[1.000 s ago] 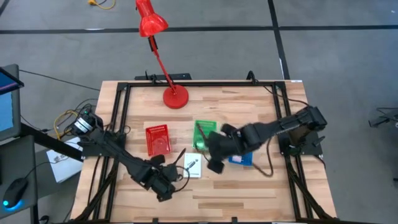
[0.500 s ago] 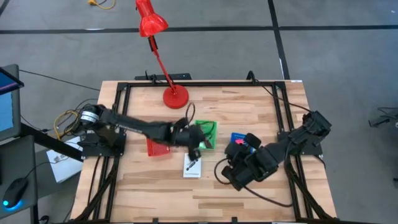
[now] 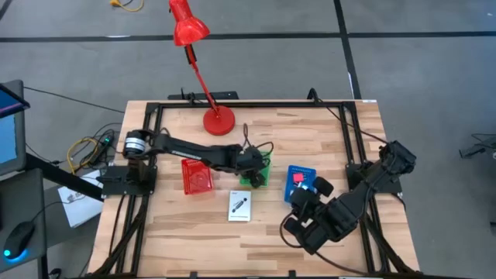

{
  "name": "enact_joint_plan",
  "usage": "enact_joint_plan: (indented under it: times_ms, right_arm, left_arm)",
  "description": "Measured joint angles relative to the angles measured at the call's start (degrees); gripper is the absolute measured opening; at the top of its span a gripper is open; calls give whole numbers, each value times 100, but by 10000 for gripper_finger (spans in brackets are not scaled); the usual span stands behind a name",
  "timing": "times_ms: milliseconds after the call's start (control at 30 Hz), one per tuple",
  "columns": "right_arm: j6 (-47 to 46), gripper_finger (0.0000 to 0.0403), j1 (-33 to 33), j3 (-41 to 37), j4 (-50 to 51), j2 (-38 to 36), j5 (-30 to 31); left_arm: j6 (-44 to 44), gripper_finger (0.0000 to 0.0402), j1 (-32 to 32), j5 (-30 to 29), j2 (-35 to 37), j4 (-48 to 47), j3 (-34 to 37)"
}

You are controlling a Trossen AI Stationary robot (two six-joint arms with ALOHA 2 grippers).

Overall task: Pick and place items into bin
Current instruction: Put the black charger cable into the green bin

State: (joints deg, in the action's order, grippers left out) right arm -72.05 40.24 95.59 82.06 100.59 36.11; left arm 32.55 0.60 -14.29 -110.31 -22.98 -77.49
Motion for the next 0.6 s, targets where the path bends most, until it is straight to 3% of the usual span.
enact_joint_plan:
  times_ms: [300, 600]
  right_arm:
    - [-555, 93, 183, -324, 38, 5, -331]
    - [-553, 93, 169, -319, 54, 0, -307]
  left_arm:
    - [507, 30, -68, -251, -314, 349, -5]
    - [279, 95, -177, -113, -316, 415, -71]
